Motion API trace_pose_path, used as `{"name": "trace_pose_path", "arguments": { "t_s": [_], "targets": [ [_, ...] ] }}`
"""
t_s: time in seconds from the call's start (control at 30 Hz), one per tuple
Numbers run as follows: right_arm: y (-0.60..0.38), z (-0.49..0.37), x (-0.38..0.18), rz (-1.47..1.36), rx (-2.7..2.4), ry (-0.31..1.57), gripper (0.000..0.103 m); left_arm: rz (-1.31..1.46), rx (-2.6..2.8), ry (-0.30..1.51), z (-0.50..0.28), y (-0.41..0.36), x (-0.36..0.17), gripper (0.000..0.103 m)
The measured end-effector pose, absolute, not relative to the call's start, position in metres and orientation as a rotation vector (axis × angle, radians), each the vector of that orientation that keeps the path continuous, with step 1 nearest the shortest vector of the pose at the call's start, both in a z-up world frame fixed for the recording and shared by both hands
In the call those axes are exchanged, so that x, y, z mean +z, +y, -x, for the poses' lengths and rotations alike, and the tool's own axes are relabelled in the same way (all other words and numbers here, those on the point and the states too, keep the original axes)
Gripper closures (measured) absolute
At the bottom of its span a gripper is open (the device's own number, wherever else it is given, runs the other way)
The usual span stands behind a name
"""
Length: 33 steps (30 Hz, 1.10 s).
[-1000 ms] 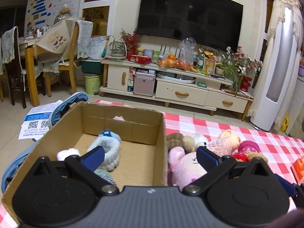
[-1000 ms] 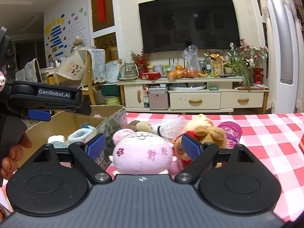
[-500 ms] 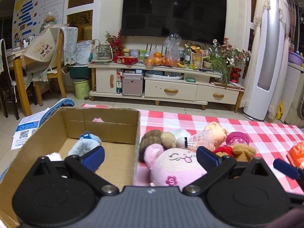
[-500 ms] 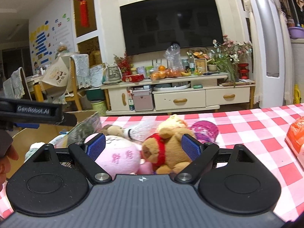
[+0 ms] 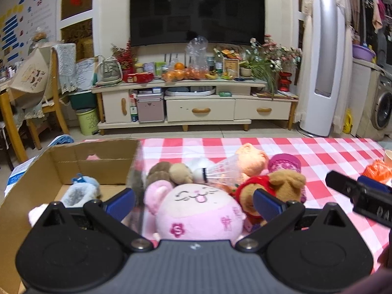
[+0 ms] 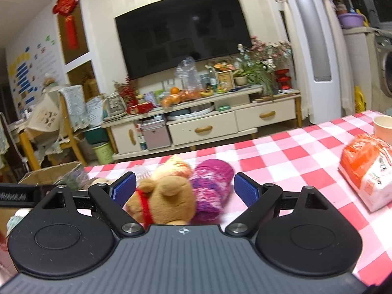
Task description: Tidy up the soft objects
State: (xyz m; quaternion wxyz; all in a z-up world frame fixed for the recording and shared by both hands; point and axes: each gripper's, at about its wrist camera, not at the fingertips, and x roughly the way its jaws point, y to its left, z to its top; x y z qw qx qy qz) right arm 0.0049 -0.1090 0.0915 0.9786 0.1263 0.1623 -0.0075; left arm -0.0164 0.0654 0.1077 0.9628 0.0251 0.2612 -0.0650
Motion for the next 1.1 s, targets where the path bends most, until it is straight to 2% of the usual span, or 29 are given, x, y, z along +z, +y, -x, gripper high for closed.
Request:
{"name": "trace_pose_path", "arguments": {
  "t_s": [1.1],
  "targets": [
    [-0.134,-0.036,0.067,-0.515,0.038,0.463,0.0,-0.258,-0.287,0.602,-0.018,-0.039,0.066,0.001]
  ]
}}
